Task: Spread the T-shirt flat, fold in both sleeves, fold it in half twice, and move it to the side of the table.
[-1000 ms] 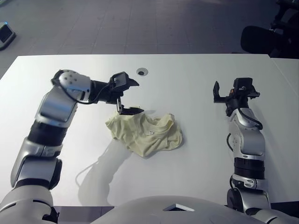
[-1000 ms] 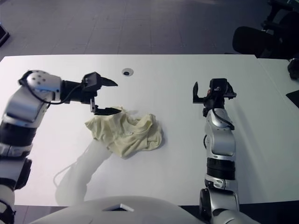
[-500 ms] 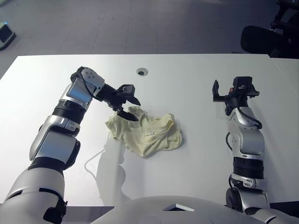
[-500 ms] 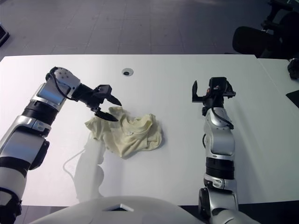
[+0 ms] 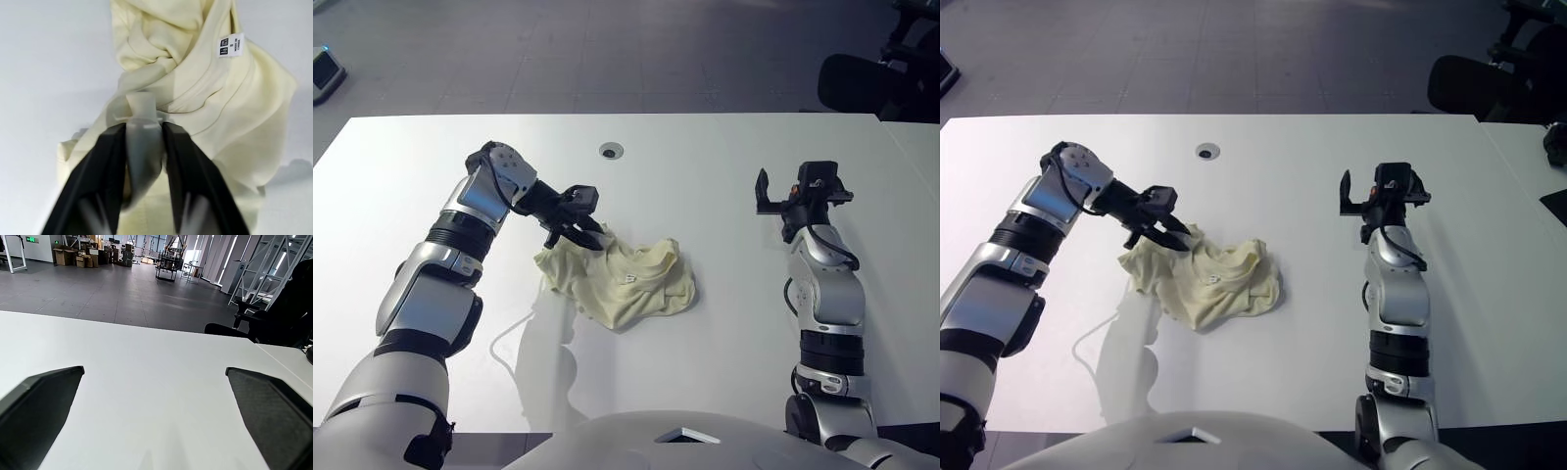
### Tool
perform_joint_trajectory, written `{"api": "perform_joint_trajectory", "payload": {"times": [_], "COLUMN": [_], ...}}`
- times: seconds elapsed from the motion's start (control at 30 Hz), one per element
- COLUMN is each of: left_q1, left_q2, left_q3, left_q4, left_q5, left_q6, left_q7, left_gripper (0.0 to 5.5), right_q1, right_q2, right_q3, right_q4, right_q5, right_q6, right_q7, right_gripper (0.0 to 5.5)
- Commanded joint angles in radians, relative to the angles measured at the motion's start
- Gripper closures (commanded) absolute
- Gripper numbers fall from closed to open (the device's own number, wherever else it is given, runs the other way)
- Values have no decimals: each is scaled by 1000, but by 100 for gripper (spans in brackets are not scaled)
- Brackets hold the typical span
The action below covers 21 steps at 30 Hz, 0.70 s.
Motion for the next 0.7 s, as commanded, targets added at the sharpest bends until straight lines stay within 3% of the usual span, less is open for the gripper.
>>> {"api": "perform_joint_trajectory", "payload": {"times": [0.03,0.13,0.27,0.57,0.7], "left_q1": [-1,-19,-26,-32,-37], "left_q2": [10,29,98,254,287], "left_q3": [-10,-10,-7,55,80], "left_q4": [-17,-47,-156,-409,-487], "left_q5": [-13,-57,-119,-233,-263], "left_q6": [3,26,52,126,154], "left_q7": [-9,-9,-9,-9,-9], "left_gripper": [498,548,548,548,548], "right_q1": [6,8,-12,-19,-38], "right_q2": [3,-11,-88,-440,-533], "right_q3": [3,18,62,232,308], "right_q4": [-5,-7,-18,-142,-166], "right_q5": [-5,5,15,59,74], "right_q6": [7,27,67,-8,-67], "right_q7": [-1,32,154,688,878], "right_gripper": [10,10,10,10,10]}}
